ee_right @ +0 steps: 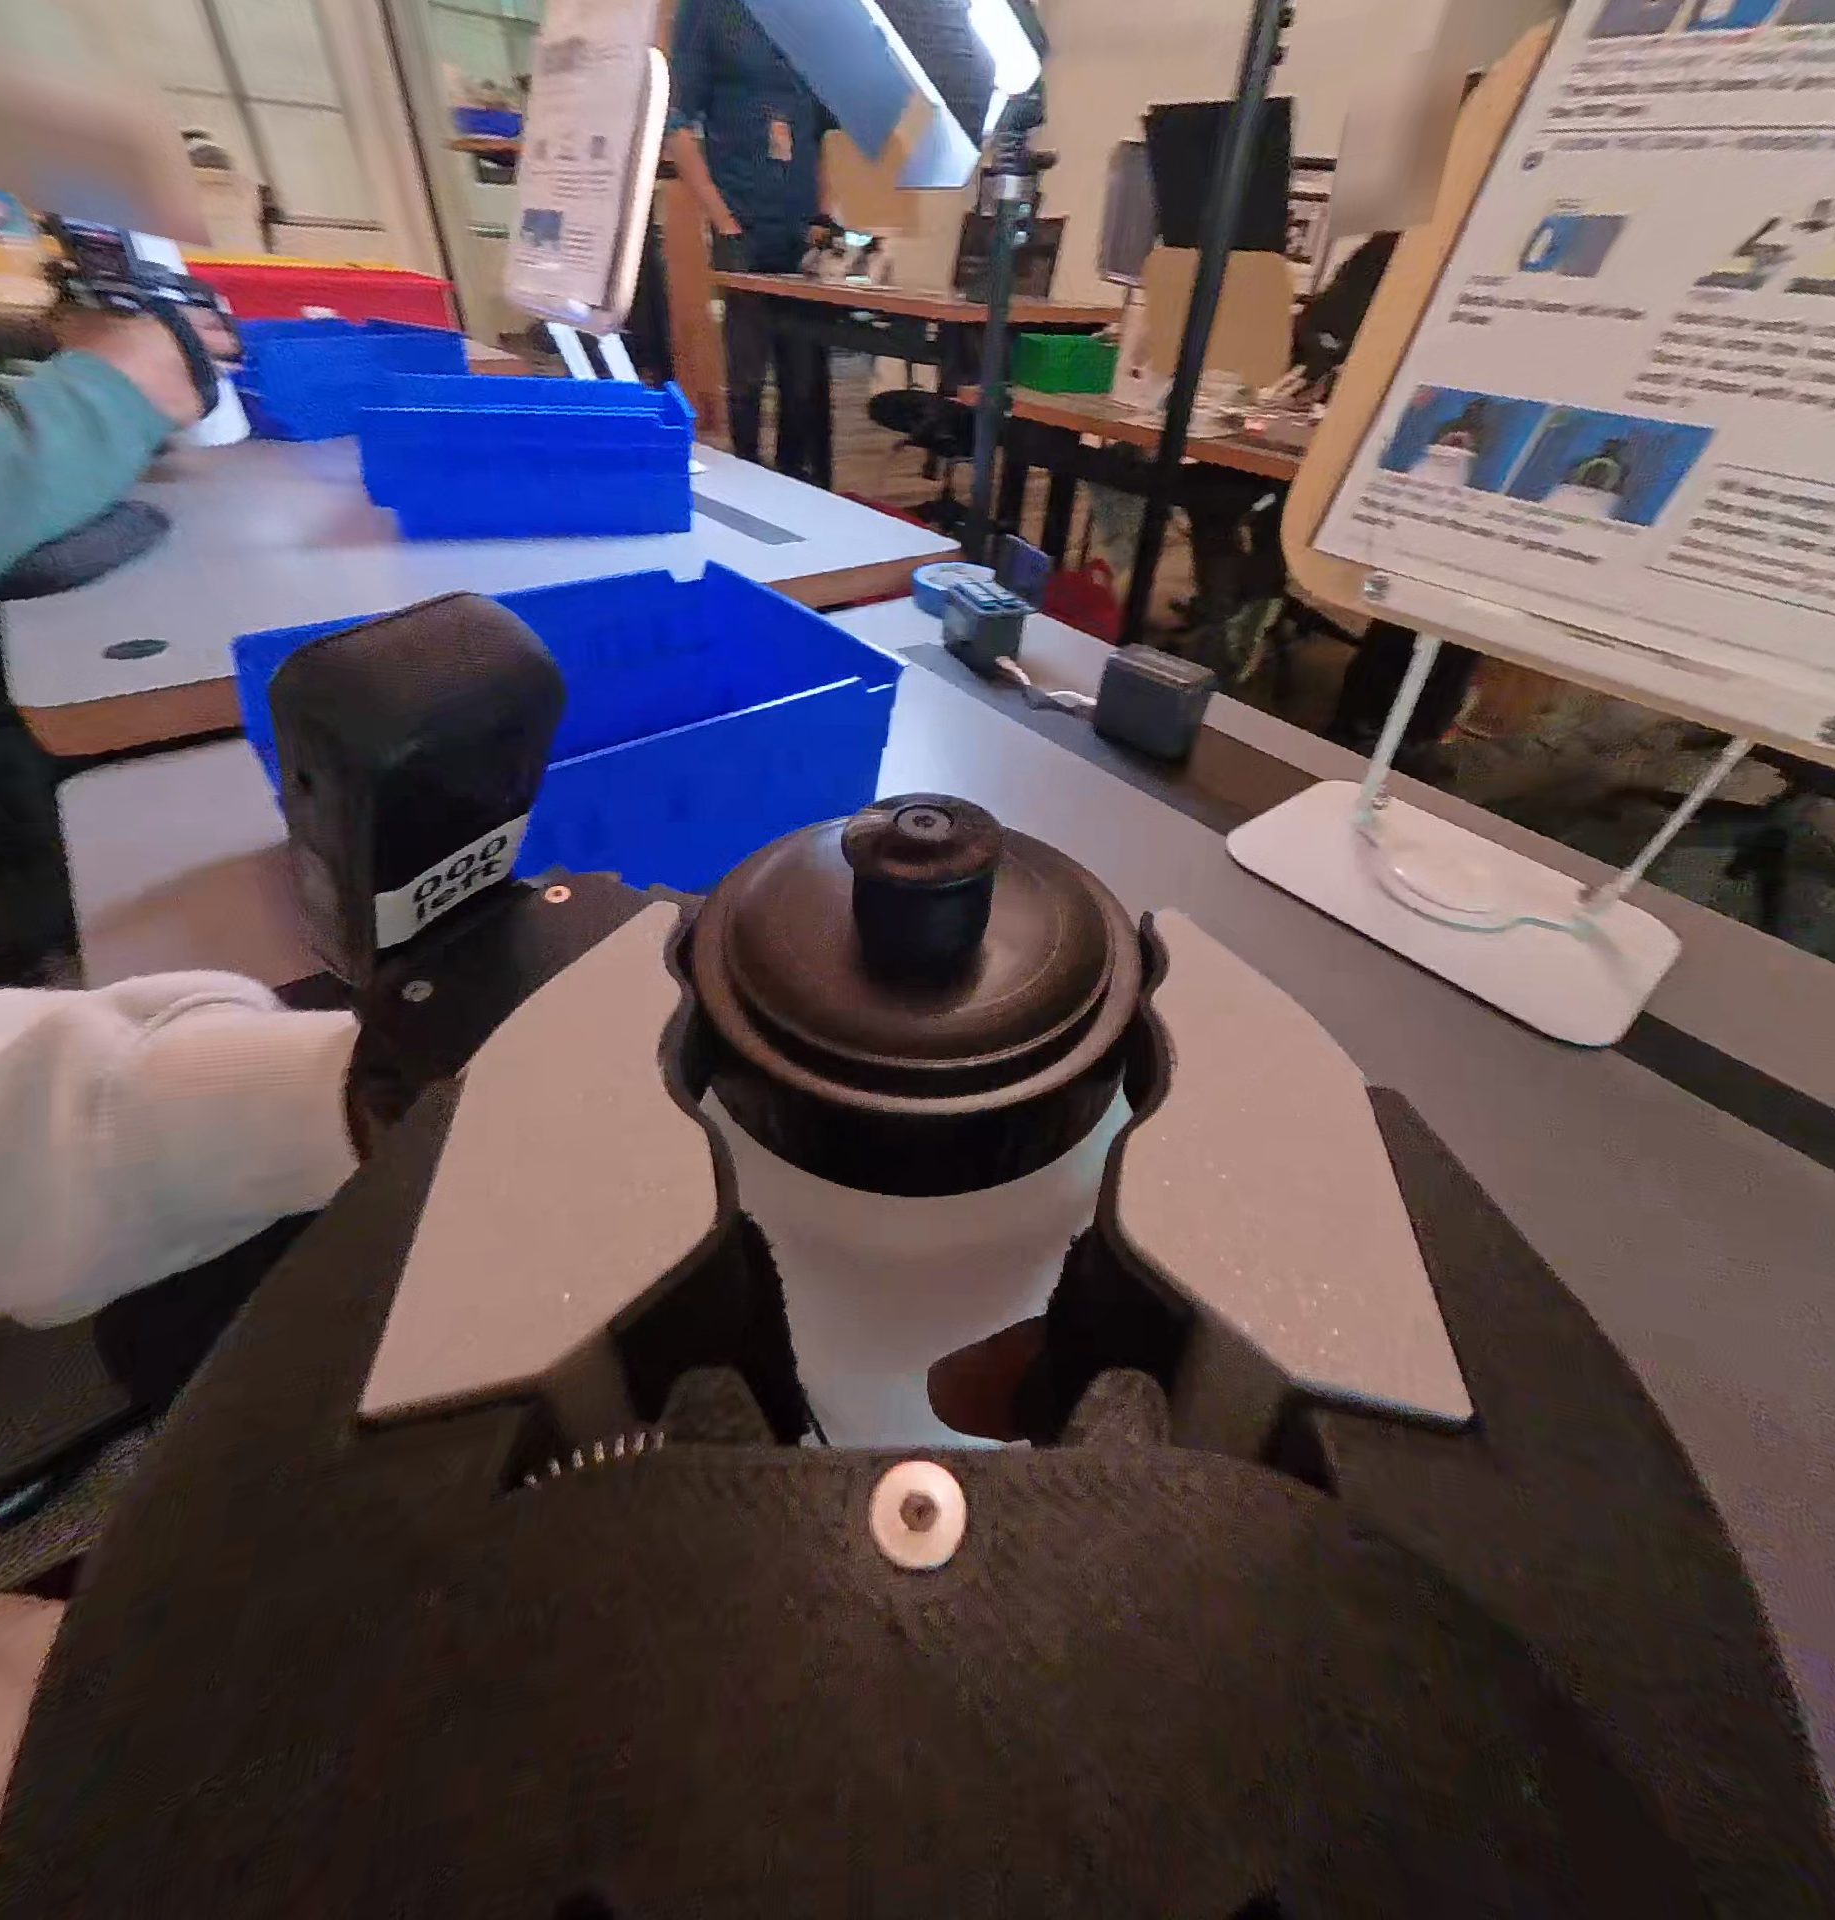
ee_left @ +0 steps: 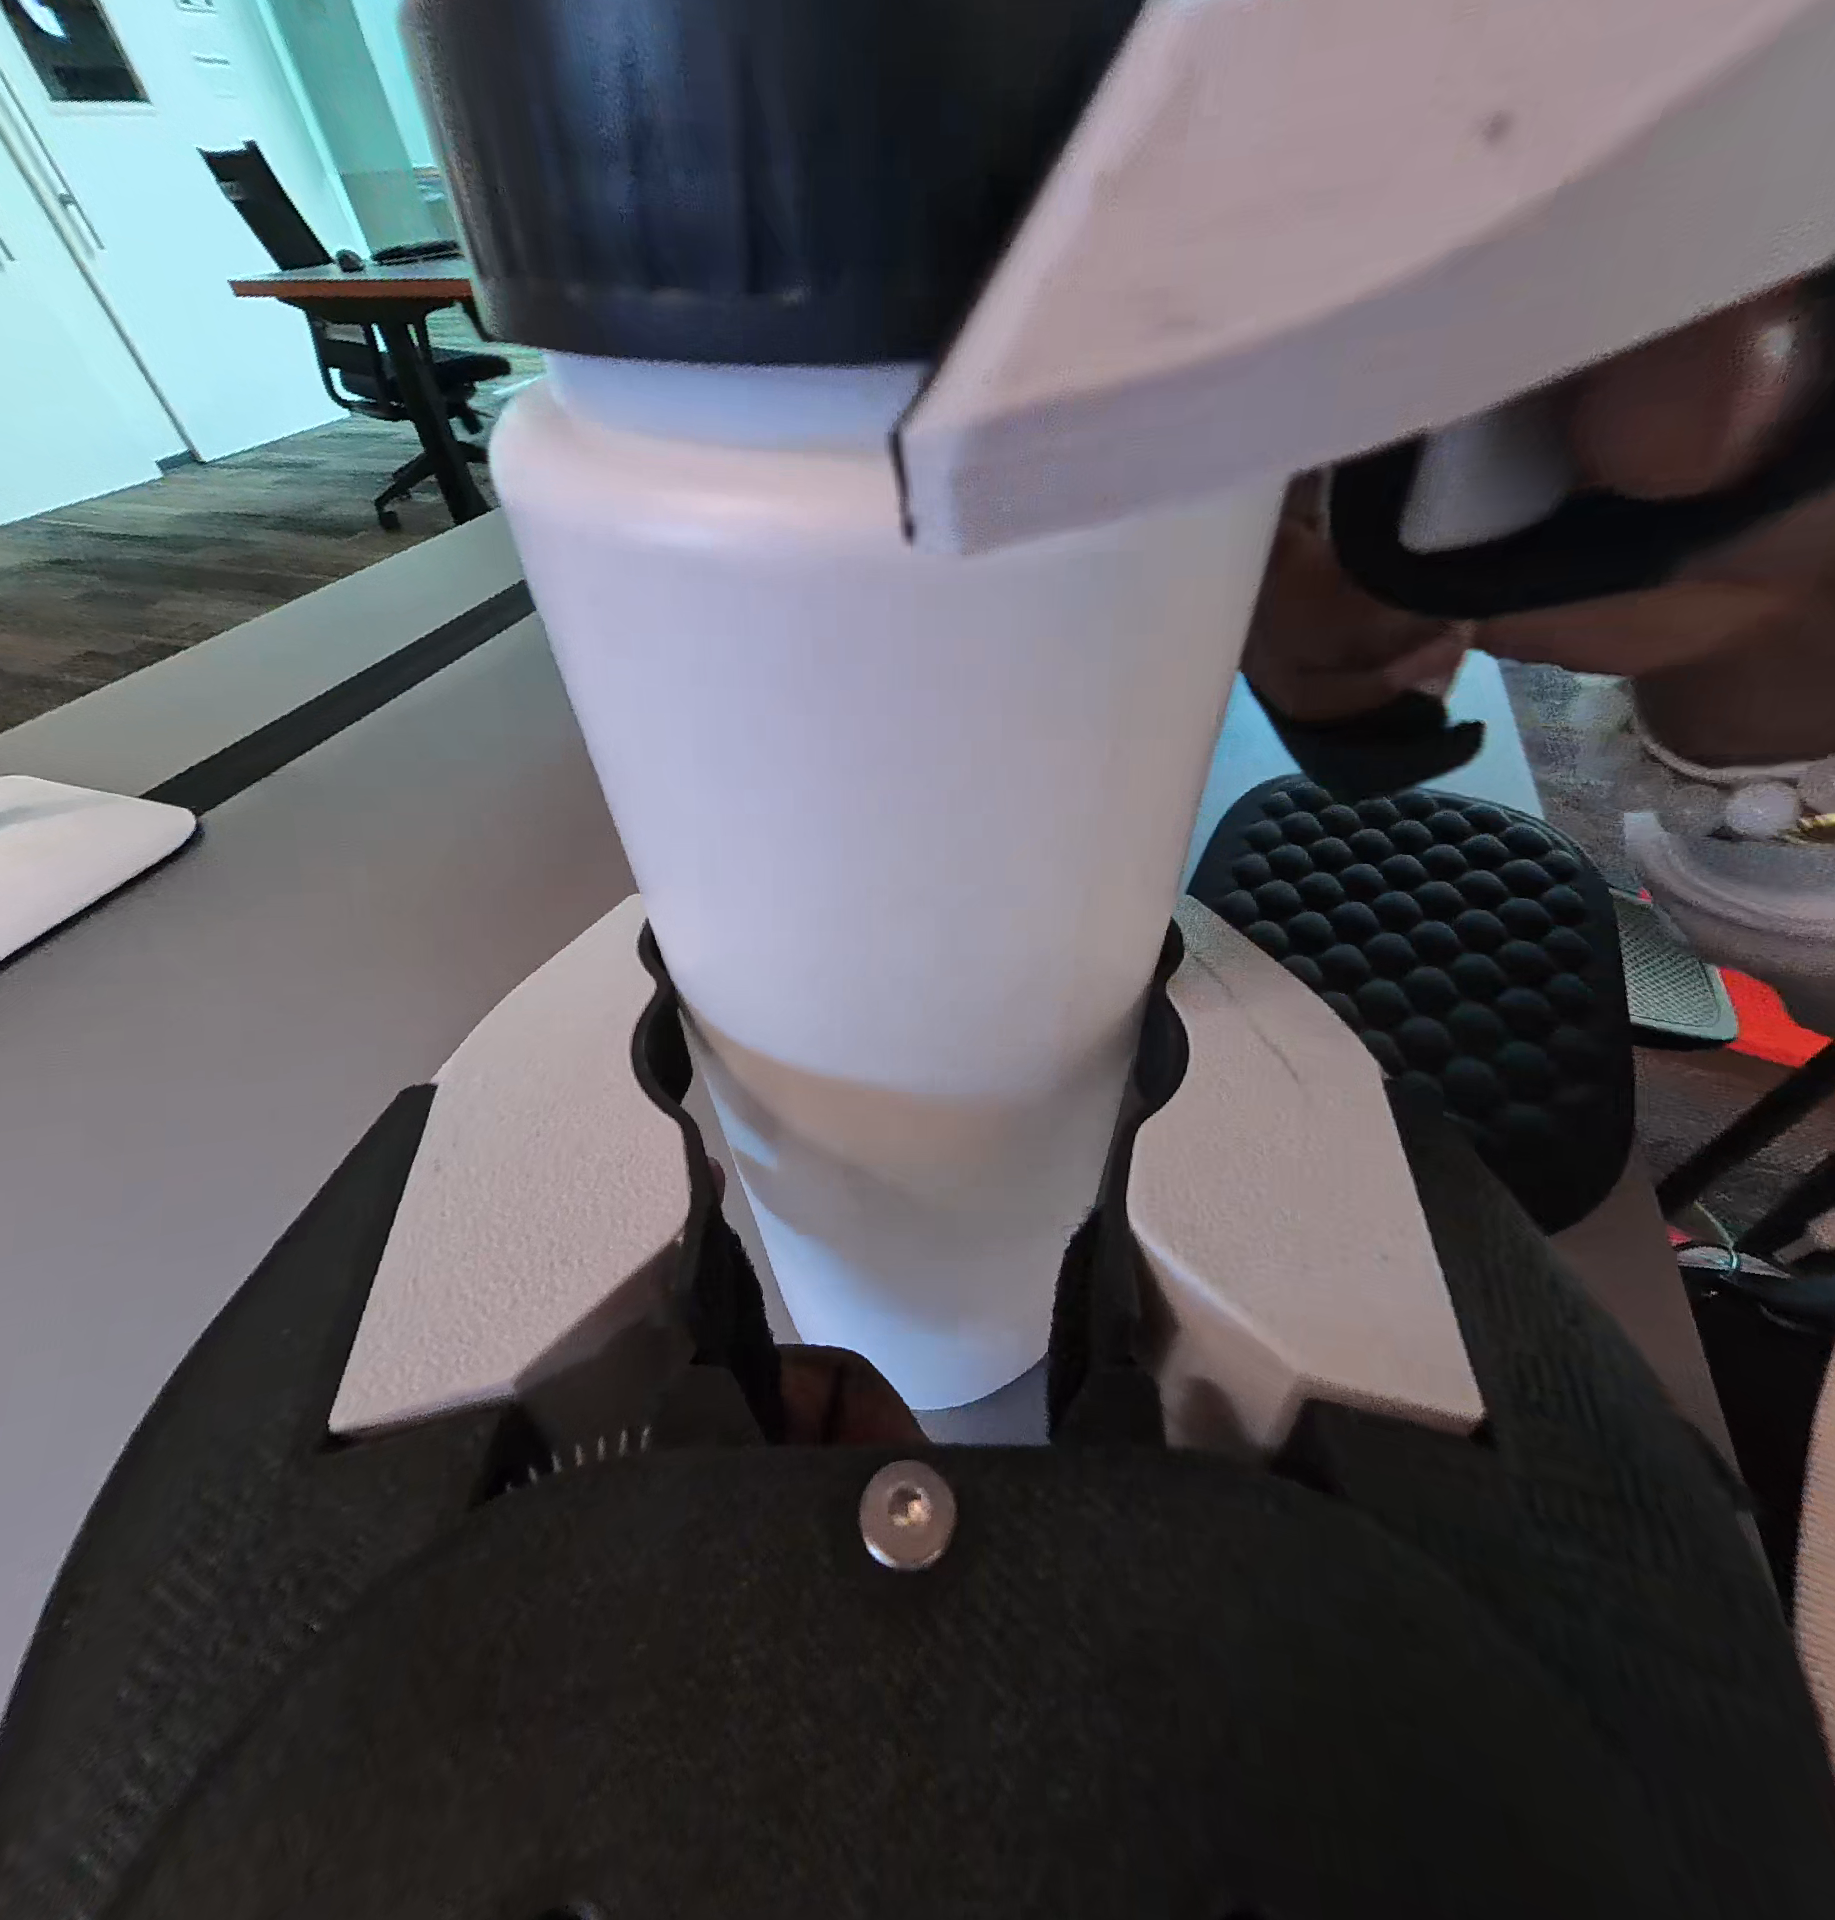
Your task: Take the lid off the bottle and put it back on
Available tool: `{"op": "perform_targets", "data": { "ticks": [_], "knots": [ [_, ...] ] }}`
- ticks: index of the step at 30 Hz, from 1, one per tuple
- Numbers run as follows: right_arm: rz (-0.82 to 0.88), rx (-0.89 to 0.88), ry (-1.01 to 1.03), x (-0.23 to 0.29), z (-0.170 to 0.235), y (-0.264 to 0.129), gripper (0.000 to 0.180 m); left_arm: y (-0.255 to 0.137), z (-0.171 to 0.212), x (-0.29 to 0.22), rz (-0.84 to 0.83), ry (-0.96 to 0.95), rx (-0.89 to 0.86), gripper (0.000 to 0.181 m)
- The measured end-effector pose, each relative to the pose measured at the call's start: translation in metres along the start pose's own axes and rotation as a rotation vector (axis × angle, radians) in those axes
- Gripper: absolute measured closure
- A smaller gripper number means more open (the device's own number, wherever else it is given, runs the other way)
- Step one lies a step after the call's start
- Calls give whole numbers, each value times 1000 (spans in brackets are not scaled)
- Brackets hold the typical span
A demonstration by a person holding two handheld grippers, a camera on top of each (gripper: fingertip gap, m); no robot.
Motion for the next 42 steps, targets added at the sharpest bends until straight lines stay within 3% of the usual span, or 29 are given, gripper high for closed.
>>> {"op": "perform_targets", "data": {
  "ticks": [3,6,9,14,18,20,24,30,33,36,37,38,39,42],
  "knots": [
    [53,9,-48,7,2,-7,98,-3,1,2,-14,-31,-9,95],
    [-54,3,4,6,1,-21,95,-5,1,4,3,-43,-14,95],
    [-136,20,-27,-9,3,-33,108,-1,1,1,12,-20,-5,95],
    [-418,-72,-74,-27,-4,-19,88,-3,1,2,66,-19,-15,95],
    [-734,-75,-11,-29,-5,6,89,-2,1,0,108,-10,-20,95],
    [-769,-72,25,-33,-6,14,103,-3,2,0,113,-17,-22,95],
    [-638,-97,40,-29,-4,10,103,-3,1,-1,80,-20,-13,95],
    [-86,-77,63,-4,-2,-9,103,1,0,-5,25,-6,0,95],
    [97,-93,9,9,1,-17,103,-1,0,-2,9,-33,0,95],
    [97,-126,7,21,2,-30,108,-6,0,7,-3,-74,-14,95],
    [47,-134,-8,26,2,-35,120,-7,1,9,-9,-85,-15,95],
    [-69,-129,-36,33,3,-41,151,-7,1,10,-9,-82,-13,95],
    [-184,-123,-36,39,4,-45,152,-6,1,10,-4,-63,-3,95],
    [-173,-136,-62,24,-1,-51,134,-3,0,5,5,-15,8,95]
  ]
}}
Point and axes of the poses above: each gripper's, where its closed fingertips meet, y out along the fingers, z out of its underside, x = y × z across the jaws, the point moved 8 cm from there along -y, back along the fingers, and after that the axes turned 7 degrees about z, right-handed, at the moved point
